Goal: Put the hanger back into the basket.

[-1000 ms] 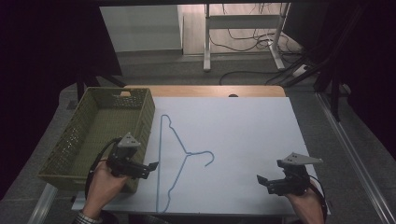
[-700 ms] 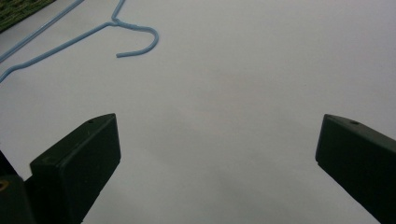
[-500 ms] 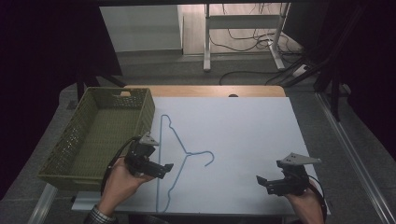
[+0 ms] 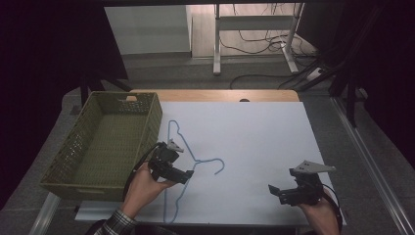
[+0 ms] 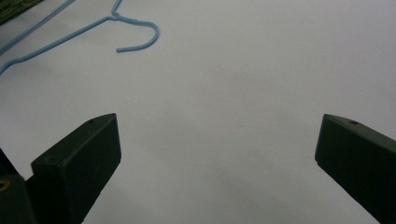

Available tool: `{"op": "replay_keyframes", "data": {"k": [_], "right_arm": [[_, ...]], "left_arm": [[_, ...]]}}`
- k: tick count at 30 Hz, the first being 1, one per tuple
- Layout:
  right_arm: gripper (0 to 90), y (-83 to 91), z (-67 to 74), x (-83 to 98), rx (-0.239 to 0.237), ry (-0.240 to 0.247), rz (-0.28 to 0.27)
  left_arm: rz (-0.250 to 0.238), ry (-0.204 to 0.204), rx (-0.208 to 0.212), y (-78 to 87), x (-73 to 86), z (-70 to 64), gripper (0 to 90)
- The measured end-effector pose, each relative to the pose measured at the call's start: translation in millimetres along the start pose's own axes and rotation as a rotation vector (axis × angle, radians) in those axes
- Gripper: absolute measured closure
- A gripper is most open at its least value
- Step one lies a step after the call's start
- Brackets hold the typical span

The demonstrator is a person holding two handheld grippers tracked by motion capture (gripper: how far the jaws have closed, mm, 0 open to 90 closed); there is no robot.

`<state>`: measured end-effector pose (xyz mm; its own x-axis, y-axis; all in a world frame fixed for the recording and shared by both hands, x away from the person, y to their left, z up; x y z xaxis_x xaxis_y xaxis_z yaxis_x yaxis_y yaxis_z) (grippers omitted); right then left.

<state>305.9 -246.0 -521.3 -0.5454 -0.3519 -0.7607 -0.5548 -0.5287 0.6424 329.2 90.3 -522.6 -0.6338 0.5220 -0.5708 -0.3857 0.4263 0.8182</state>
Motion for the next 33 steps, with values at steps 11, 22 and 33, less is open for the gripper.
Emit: {"op": "replay_keyframes", "data": {"k": [11,22,33], "right_arm": [[0.2,-0.9,-0.3,1.1,-0.001,0.003,0.006],[0.4,-2.9,0.2,3.0,-0.001,0.01,0.022],[0.5,-2.7,0.1,3.5,-0.001,0.008,0.024]], "left_arm": [[0.033,0.061,0.078,-33.5,-0.9,6.5,48.1],[0.046,0.065,0.069,-58.9,-3.2,11.9,69.7],[0.061,0.058,0.004,-80.7,-3.0,14.9,75.2]]}}
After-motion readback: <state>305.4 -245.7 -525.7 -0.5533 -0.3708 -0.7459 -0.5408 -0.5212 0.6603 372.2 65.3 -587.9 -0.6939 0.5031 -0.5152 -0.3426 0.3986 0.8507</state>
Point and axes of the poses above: each handheld gripper's, and its own axes: y roughly backward along the jaws, x roughly out of its underside, z roughly to its left, the point moved 8 cm from there along -y, roughly forward along the jaws, and after that the axes turned 2 degrees about -z, right-handed, at the moved point
